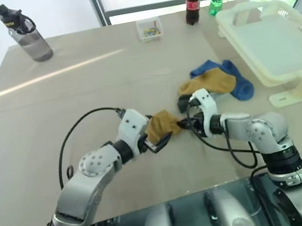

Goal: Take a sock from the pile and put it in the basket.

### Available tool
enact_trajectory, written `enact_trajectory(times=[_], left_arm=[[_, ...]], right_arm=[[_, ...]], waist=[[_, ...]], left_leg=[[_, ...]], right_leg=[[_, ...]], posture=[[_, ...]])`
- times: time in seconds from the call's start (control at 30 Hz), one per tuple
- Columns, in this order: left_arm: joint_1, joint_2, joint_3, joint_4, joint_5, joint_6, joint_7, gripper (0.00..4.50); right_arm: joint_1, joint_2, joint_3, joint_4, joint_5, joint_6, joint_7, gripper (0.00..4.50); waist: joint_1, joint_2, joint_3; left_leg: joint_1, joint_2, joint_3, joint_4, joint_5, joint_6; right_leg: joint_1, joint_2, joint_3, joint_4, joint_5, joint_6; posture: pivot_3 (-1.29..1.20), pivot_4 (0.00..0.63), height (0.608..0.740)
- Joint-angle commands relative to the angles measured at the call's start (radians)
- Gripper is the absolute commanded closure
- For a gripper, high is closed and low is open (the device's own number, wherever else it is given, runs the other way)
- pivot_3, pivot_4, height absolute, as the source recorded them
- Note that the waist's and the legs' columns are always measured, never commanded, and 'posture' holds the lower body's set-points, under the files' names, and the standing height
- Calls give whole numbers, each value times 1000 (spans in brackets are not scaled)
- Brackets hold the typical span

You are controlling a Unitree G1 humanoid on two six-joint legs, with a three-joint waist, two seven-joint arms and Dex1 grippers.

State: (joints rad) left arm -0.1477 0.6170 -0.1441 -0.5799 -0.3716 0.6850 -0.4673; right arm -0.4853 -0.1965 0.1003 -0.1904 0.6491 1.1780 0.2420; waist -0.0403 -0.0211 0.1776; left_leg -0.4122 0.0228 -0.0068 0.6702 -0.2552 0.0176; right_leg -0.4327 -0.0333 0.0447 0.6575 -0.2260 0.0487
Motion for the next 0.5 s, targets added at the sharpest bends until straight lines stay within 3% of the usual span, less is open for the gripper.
enact_trajectory(times=[0.03, 0.2, 0.5], left_arm=[[8, -11, 1, -53, 51, 6, 46, 0], [26, -16, 39, -58, 114, 12, 100, 0], [176, -125, 225, -184, 120, 99, 240, 0]], right_arm=[[12, 3, 6, -18, -11, 6, 11, 4455], [8, 7, 3, -11, -23, 4, 23, 4455], [8, 7, 4, -3, -39, 1, 48, 4455]], waist=[[0, 0, 0], [-1, 0, 0], [0, 0, 0]], left_leg=[[0, 0, 0, 0, 0, 0], [0, 0, 0, 0, 0, 0], [0, 0, -1, 0, 0, 0]], right_leg=[[0, 0, 0, 0, 0, 0], [0, 0, 0, 0, 0, 0], [0, 0, 0, 1, 0, 0]], posture=[[0, 150, 740], [0, 150, 740], [0, 150, 740]])
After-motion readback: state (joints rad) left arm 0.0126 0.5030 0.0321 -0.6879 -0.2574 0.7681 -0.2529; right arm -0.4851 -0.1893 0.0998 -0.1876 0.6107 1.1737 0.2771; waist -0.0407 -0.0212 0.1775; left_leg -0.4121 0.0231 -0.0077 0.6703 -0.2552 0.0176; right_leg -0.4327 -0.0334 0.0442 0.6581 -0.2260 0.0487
